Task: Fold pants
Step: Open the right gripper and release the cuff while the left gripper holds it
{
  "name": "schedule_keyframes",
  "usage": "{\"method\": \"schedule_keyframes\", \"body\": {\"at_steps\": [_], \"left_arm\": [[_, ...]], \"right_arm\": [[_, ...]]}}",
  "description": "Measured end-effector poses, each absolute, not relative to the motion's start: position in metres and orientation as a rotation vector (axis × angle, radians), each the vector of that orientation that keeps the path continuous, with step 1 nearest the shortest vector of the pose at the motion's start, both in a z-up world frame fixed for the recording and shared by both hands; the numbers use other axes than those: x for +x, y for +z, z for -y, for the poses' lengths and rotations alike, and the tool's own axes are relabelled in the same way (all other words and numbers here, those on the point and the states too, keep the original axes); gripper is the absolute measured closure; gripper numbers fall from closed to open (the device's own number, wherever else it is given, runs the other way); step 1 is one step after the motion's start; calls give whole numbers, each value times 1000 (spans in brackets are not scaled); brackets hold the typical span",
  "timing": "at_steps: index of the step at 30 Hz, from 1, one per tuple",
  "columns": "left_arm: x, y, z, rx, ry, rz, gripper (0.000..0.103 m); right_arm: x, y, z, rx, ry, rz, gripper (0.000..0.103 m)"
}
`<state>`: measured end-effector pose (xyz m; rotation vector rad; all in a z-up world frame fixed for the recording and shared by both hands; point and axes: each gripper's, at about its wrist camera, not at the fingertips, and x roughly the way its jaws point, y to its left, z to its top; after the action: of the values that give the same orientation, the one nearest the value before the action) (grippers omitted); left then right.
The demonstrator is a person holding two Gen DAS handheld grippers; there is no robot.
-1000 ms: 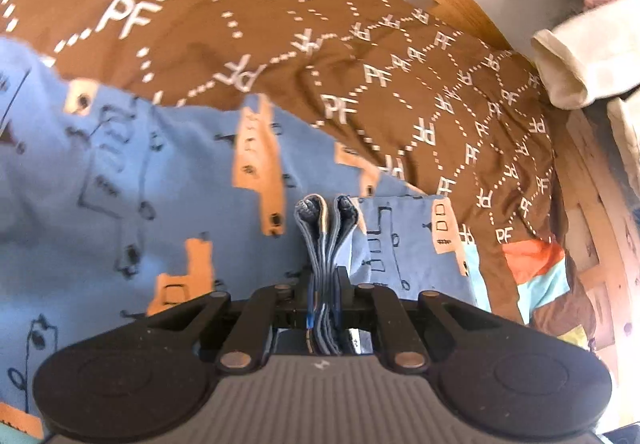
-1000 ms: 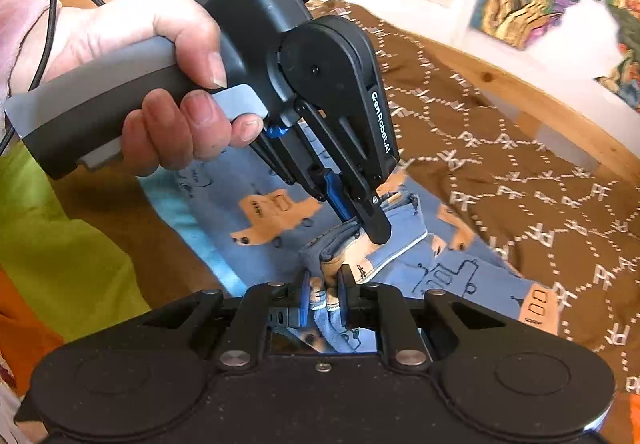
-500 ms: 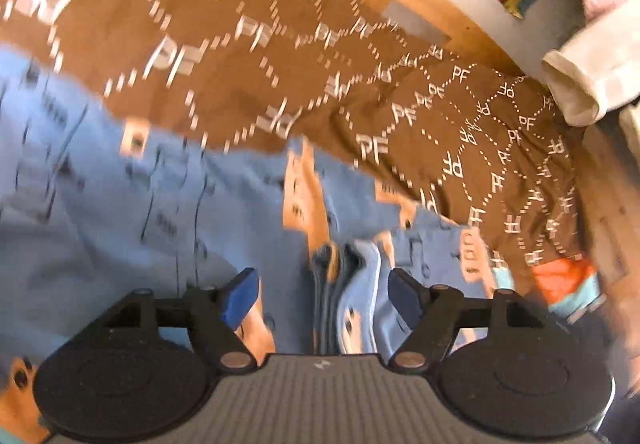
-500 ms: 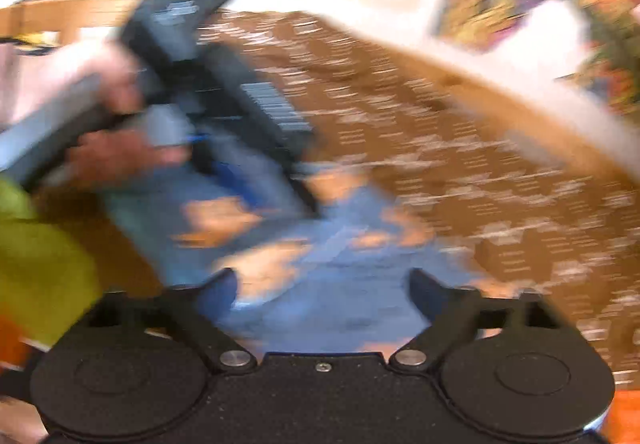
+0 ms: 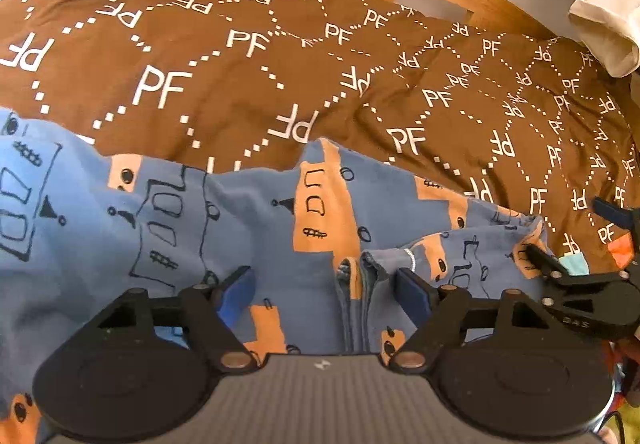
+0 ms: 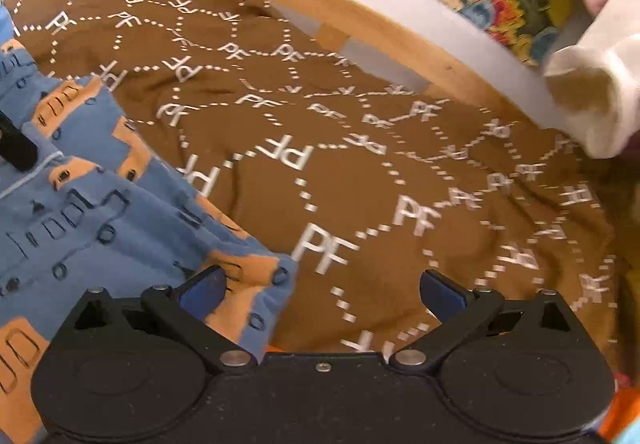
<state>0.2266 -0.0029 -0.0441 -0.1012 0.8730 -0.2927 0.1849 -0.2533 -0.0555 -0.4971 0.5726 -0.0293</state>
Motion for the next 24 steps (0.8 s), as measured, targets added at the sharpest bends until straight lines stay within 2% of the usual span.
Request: {"method": "schedule_keyframes", "body": {"at_steps": [2,4,5,6,12,18,24], "left_arm": [[223,-42,3,-86,-280,-878,21],[212,-37,-2,-78,-266,-884,12],[206,-35,-4,-78,-269,-884,4],[198,-35,-6,-75,-281,-889,2],[181,-44,15,146,-262,-925,2],[169,-26,-5,28,-214,-1002,1],[122,-1,-46,27,-138,-850,0]], "right_arm": [[172,-49,251,-501,-43,-568,1],[150,-38,245,-480,-11,-538,1],[140,-34,242,-466,6,-531,1],[127,-32,237,-454,33,-526,1],[102,-50,225,-497,98,-541,1],[108,-31,237,-418,115,-548,1],[135,-14,220,-403,265,-517,1]]}}
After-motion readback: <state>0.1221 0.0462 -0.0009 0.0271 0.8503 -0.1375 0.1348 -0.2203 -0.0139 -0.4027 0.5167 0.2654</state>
